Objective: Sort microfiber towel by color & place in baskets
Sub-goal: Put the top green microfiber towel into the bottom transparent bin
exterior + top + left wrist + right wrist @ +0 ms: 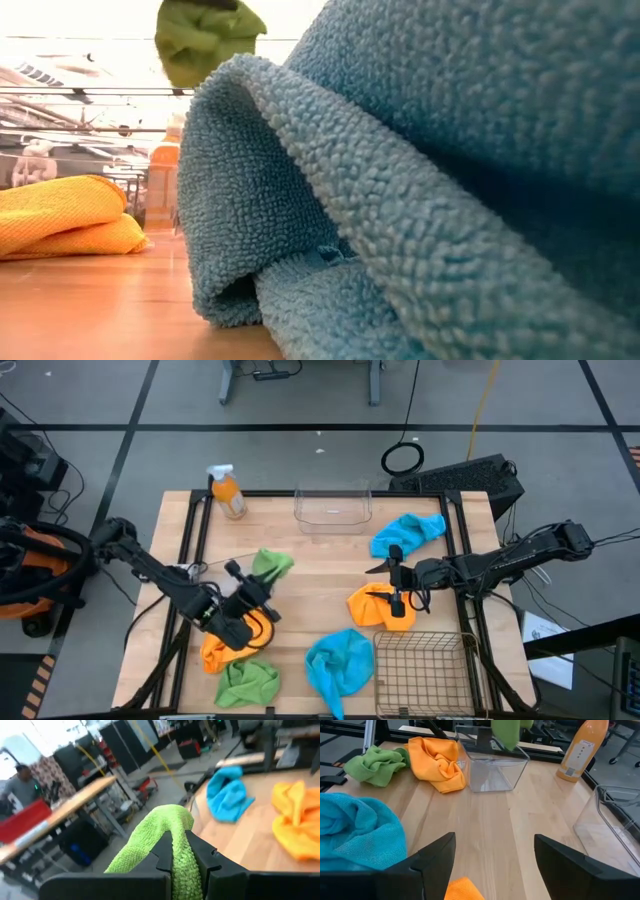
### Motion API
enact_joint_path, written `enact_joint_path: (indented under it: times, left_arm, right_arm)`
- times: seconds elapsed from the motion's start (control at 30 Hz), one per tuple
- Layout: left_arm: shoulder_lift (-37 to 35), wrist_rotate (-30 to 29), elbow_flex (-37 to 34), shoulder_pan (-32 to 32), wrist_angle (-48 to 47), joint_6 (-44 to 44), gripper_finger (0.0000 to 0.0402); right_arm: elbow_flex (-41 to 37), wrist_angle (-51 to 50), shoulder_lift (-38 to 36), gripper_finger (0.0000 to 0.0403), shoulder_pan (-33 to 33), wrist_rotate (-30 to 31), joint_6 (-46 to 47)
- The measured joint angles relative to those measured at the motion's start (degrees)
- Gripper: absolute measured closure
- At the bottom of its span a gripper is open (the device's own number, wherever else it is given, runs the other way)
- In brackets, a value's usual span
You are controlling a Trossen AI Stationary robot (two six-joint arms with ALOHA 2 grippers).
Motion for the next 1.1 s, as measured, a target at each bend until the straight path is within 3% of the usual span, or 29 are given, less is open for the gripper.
enact_joint_path:
  times: [0.13, 0.23, 0.47, 0.63, 0.93, 1.1]
  left_arm:
    - [-0.7, 2.1, 0.0, 1.1, -16.9, -18.9, 0.0377]
    - [-0.6, 3.7, -0.3, 1.7, -24.1, -29.4, 0.0377]
    - [-0.4, 5.5, -2.0, 2.2, -24.7, -33.0, 0.0377]
    - [-0.4, 12.6, -2.1, 1.8, -27.5, -33.0, 0.0377]
    - [-0.4, 16.0, -2.1, -3.2, -46.5, -53.3, 0.0377]
    - [-0.4, 17.4, -2.5, -4.8, -50.5, -56.8, 0.0377]
  right_arm:
    - [0.0, 0.0, 0.0, 0.0145, 0.0, 0.0, 0.0]
    - [0.0, -0.1, 0.0, 0.0145, 0.0, 0.0, -0.5]
    - [0.0, -0.6, 0.0, 0.0145, 0.0, 0.0, -0.6]
    - [0.0, -0.8, 0.0, 0.0145, 0.0, 0.0, 0.0]
    - [0.0, -2.6, 0.0, 0.0145, 0.0, -0.2, -0.3]
    - [0.0, -2.8, 0.0, 0.0145, 0.0, -0.2, -0.4]
